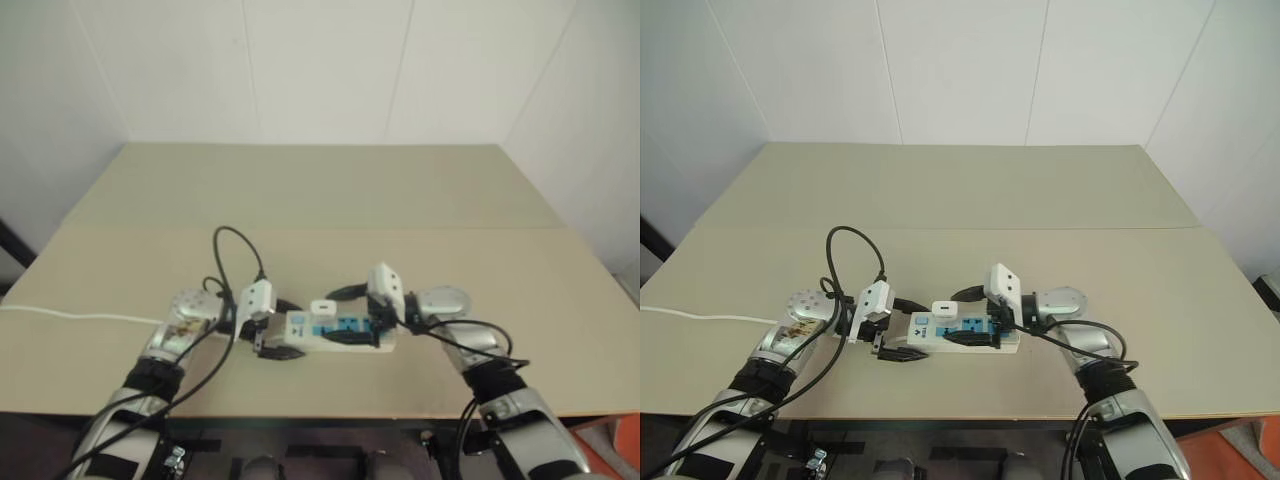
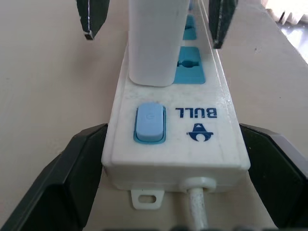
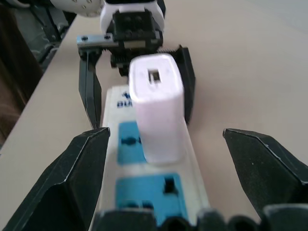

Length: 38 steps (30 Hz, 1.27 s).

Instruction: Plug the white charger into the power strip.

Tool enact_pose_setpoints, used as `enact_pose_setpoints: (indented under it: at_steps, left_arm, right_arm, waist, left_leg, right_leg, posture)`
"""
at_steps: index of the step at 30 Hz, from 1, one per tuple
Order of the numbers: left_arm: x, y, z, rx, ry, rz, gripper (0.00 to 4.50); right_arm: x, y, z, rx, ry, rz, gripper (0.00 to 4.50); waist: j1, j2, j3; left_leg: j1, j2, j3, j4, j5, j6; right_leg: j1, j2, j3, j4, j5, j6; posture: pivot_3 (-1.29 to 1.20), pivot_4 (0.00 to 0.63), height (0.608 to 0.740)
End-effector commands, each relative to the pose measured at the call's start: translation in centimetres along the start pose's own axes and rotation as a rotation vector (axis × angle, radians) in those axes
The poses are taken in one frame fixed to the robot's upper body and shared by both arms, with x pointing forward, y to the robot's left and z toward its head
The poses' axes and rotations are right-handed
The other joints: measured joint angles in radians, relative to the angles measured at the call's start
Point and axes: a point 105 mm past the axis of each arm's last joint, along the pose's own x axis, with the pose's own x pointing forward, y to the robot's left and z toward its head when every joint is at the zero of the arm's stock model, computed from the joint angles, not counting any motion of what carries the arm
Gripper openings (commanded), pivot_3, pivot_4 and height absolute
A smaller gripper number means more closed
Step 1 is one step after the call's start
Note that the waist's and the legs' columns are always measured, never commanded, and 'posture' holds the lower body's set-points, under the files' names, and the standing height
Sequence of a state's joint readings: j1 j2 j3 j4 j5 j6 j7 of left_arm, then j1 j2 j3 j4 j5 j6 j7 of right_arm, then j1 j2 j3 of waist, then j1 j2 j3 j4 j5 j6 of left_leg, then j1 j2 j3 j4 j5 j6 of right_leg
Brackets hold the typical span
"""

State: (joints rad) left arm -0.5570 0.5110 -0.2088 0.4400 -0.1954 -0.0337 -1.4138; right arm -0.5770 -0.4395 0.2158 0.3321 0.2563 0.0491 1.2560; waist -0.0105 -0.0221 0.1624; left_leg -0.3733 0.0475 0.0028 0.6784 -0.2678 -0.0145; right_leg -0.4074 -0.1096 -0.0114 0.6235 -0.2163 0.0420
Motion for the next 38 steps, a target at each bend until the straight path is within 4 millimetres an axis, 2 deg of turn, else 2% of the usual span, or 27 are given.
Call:
enact_pose_setpoints:
  at_steps: [1, 3, 6, 10, 16, 19, 22, 26, 38]
  left_arm:
    - [-0.6, 0.4, 2.3, 0.053, -0.06, -0.001, 4.47]
    - [-0.9, 0.4, 3.1, 0.055, -0.092, 0.001, 4.47]
    - [-2.5, -0.3, 5.0, 0.073, -0.138, -0.019, 4.47]
    - [-5.2, -1.3, 6.2, 0.089, -0.119, -0.027, 4.47]
    - [-9.5, -1.1, 6.4, 0.1, -0.046, 0.092, 4.47]
    - [-11.2, -1.1, 6.2, 0.087, -0.022, 0.148, 4.47]
    - [-12.1, -1.5, 5.9, 0.071, -0.007, 0.171, 4.47]
    - [-12.3, -1.8, 5.7, 0.061, -0.006, 0.176, 4.47]
    - [-11.6, -1.6, 5.9, 0.055, -0.027, 0.148, 4.47]
  right_arm:
    - [-1.4, -0.6, 1.8, -0.046, -0.036, -0.029, 4.5]
    - [-2.7, -0.7, 2.3, -0.068, -0.031, -0.046, 4.5]
    - [-5.6, -0.8, 3.7, -0.103, -0.019, -0.088, 4.5]
    - [-9.1, -0.6, 4.3, -0.125, 0.015, -0.152, 4.5]
    - [-13.9, -0.1, 4.6, -0.106, 0.046, -0.306, 4.5]
    - [-15.6, 0.7, 4.5, -0.085, 0.058, -0.362, 4.5]
    - [-16.8, 1.4, 4.4, -0.068, 0.066, -0.407, 4.5]
    - [-17.5, 1.9, 4.2, -0.062, 0.09, -0.44, 4.5]
    - [-17.3, 2.4, 4.0, -0.062, 0.11, -0.452, 4.5]
  waist:
    - [-0.002, 0.0, 0.0]
    - [-0.005, 0.0, 0.0]
    - [-0.004, 0.0, 0.001]
    - [-0.004, 0.0, 0.002]
    - [-0.002, -0.001, 0.002]
    - [-0.002, -0.001, 0.002]
    - [-0.002, -0.001, 0.003]
    - [-0.002, -0.001, 0.003]
    - [-0.002, -0.001, 0.003]
  left_leg:
    - [-0.001, 0.0, 0.0, 0.0, 0.0, 0.0]
    - [-0.004, 0.0, 0.0, 0.0, 0.0, 0.0]
    - [-0.014, 0.0, 0.0, 0.002, 0.0, 0.0]
    - [-0.014, 0.0, 0.0, 0.002, 0.0, 0.0]
    - [-0.013, 0.0, 0.0, 0.002, 0.0, 0.0]
    - [-0.013, 0.0, 0.0, 0.001, 0.0, 0.0]
    - [-0.013, 0.0, 0.001, 0.001, 0.0, 0.0]
    - [-0.013, 0.0, 0.001, 0.001, 0.0, 0.0]
    - [-0.013, 0.0, 0.001, 0.001, 0.0, 0.0]
  right_leg:
    - [-0.002, 0.0, 0.0, 0.0, 0.0, 0.0]
    - [-0.005, 0.0, 0.0, 0.001, 0.0, 0.0]
    - [-0.016, 0.0, 0.001, 0.004, 0.0, 0.0]
    - [-0.015, 0.0, 0.001, 0.002, 0.0, 0.0]
    - [-0.014, 0.0, 0.001, 0.002, 0.0, 0.0]
    - [-0.015, 0.0, 0.001, 0.001, 0.0, 0.0]
    - [-0.015, 0.0, 0.001, 0.001, 0.0, 0.0]
    - [-0.014, 0.0, 0.001, 0.002, 0.0, 0.0]
    - [-0.014, 0.0, 0.001, 0.002, 0.0, 0.0]
  posture:
    - [0.0, 0.15, 0.74]
    - [0.0, 0.15, 0.74]
    - [0.0, 0.15, 0.74]
    - [0.0, 0.15, 0.74]
    - [0.0, 0.15, 0.74]
    - [0.0, 0.15, 0.74]
    - [0.0, 0.15, 0.74]
    - [0.0, 0.15, 0.74]
    - [0.0, 0.15, 0.74]
